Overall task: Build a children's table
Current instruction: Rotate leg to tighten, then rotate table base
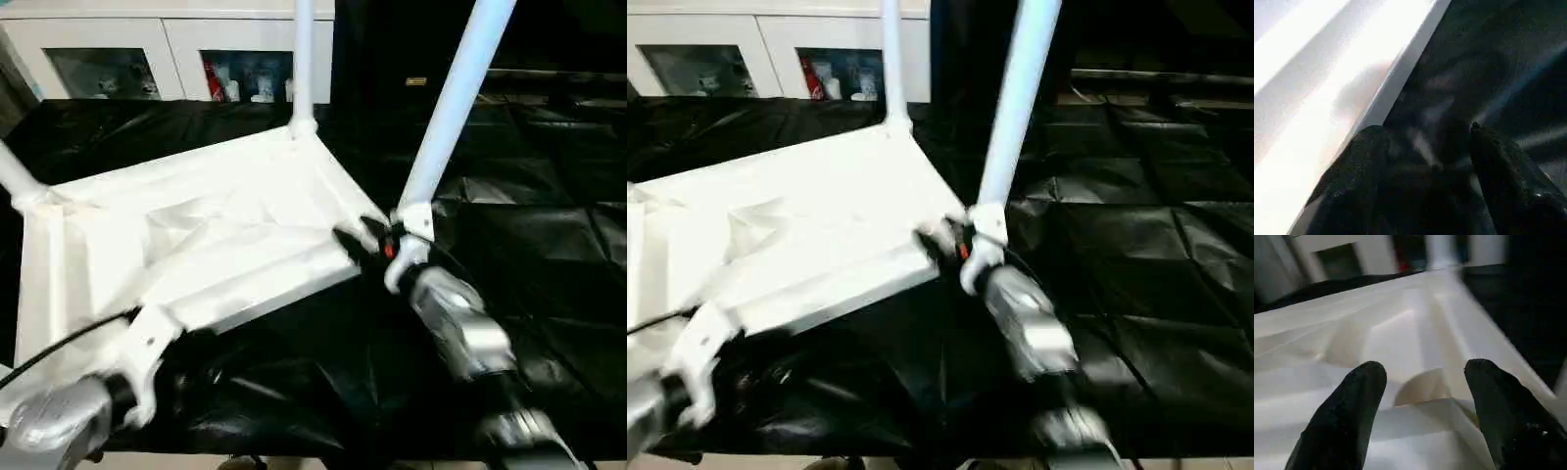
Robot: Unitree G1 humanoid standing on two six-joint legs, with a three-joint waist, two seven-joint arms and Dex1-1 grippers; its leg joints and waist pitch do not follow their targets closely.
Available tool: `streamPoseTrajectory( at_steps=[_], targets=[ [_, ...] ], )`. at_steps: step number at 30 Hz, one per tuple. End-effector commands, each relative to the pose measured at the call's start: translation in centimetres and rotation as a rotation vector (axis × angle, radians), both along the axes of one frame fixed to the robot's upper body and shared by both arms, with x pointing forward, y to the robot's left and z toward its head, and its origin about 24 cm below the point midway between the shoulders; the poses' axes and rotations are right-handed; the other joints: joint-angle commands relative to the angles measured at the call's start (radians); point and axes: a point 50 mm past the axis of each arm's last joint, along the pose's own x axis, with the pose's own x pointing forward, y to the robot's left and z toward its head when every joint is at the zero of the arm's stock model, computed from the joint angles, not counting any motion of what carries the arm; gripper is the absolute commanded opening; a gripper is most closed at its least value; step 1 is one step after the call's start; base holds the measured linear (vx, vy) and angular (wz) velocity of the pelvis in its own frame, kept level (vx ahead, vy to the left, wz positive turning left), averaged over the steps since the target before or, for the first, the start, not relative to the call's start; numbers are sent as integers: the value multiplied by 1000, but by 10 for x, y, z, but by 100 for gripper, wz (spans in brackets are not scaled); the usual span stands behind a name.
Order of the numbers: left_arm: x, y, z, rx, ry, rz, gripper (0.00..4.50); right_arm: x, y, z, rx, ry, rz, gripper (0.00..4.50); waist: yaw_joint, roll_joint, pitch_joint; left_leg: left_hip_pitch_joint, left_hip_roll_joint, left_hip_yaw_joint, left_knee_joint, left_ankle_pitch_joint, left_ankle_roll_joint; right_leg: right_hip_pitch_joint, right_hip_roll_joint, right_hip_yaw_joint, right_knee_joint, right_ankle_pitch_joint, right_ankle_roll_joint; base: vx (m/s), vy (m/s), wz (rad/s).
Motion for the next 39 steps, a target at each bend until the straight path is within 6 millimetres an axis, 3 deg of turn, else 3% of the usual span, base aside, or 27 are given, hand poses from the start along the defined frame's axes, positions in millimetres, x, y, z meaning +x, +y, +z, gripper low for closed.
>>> streamPoseTrajectory(
  at_steps=[1,6,7,11,14,15,19,24,26,28,31,34,35,37,39],
  targets=[
    [0,9,1,62,-22,64,341,8,-27,-3,8,24,-180,302,-7,10,-40,31,28,-10,-79,-287,5,26,-32,43,-67,-197,-186,0,0,0],
    [0,12,-3,78,-57,115,382,22,-56,8,-10,-1,-321,302,1,8,-40,35,27,-11,-79,-325,-16,25,-33,42,-69,-239,-168,0,0,0],
    [1,13,-2,79,-67,126,386,23,-61,10,-18,-7,-338,302,8,8,-39,43,26,-6,-74,-325,-16,18,-30,46,-71,-229,-164,0,0,0],
    [2,15,-2,73,-96,156,425,28,-76,15,-38,-23,-382,302,10,4,-46,28,25,-9,-71,-269,-2,32,-32,41,-62,-181,-166,0,0,0],
    [1,22,-3,40,-172,214,431,30,-102,25,-96,-50,-428,302,9,3,-53,22,20,-9,-62,-220,20,40,-32,37,-54,-128,-188,0,0,0],
    [1,23,-3,38,-181,220,440,31,-104,26,-102,-53,-431,302,12,2,-54,25,20,-5,-58,-211,31,37,-30,38,-56,-111,-199,0,0,0],
    [4,26,9,-56,-347,299,440,29,-109,27,-130,-79,-383,302,13,0,-61,14,20,-6,-47,-145,76,49,-30,35,-43,-20,-228,0,0,0],
    [7,28,18,-106,-450,342,440,20,-92,20,-97,-138,-240,302,6,-2,-59,14,26,-7,-47,-167,112,47,-32,33,-47,-70,-235,0,0,0],
    [10,31,18,-119,-474,363,440,9,-81,16,-120,-186,-119,302,7,0,-58,16,27,-6,-47,-186,106,44,-30,34,-52,-104,-226,0,0,0],
    [14,33,20,-130,-494,375,440,3,-81,15,-121,-204,-103,302,10,1,-61,19,29,-8,-49,-191,96,44,-30,35,-53,-117,-215,0,0,0],
    [25,34,24,-150,-527,389,440,-8,-86,13,-101,-209,-98,302,11,7,-58,22,30,-10,-54,-232,68,41,-29,37,-54,-151,-219,0,0,0],
    [31,37,23,-123,-527,422,440,-15,-91,8,-127,-203,-104,302,10,6,-55,22,28,-12,-58,-290,32,41,-31,38,-59,-205,-195,0,0,0],
    [33,39,22,-115,-528,446,440,-19,-96,6,-131,-198,-118,302,9,10,-56,23,27,-14,-58,-299,25,42,-33,38,-58,-219,-192,0,0,0],
    [34,42,20,-110,-528,479,440,-25,-101,4,-130,-190,-139,302,7,5,-53,26,23,-14,-61,-346,12,42,-33,40,-70,-293,-160,0,0,0],
    [36,46,19,-121,-533,516,440,-34,-106,-1,-124,-169,-150,302,9,5,-57,27,23,-15,-59,-332,11,42,-34,42,-71,-287,-152,0,0,0]
  ],
)
